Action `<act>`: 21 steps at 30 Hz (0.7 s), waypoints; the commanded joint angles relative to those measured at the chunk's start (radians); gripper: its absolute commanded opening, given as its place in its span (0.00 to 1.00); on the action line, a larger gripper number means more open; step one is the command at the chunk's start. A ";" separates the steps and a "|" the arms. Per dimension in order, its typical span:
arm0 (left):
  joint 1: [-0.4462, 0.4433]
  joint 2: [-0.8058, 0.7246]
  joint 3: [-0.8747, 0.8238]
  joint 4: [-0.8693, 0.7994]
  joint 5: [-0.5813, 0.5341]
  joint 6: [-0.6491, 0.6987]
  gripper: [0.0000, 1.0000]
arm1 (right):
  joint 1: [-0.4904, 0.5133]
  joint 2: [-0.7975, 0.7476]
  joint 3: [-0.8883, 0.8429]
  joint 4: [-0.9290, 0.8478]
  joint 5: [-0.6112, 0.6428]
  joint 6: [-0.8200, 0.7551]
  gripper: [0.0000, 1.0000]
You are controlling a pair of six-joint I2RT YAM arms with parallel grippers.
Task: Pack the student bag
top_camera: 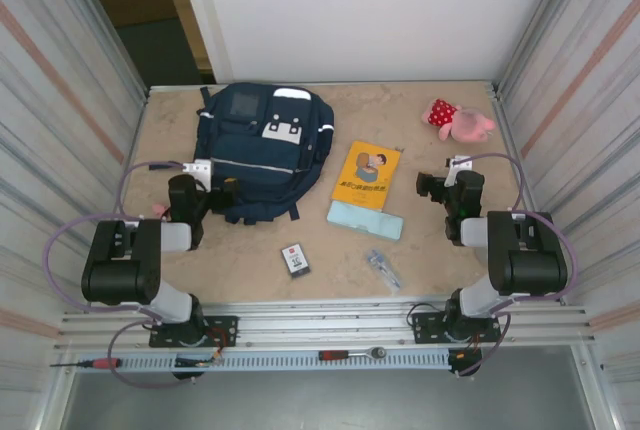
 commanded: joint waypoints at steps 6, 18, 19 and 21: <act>-0.004 0.008 0.027 0.052 0.024 0.017 0.99 | -0.005 0.011 0.023 0.024 -0.002 0.018 0.99; -0.004 0.009 0.027 0.050 0.027 0.016 0.99 | -0.006 0.010 0.025 0.018 -0.006 0.018 0.99; -0.003 0.008 0.027 0.050 0.027 0.016 0.99 | -0.009 0.010 0.024 0.019 -0.008 0.019 0.99; -0.003 0.008 0.027 0.050 0.028 0.016 0.99 | -0.007 0.011 0.026 0.020 -0.009 0.018 0.99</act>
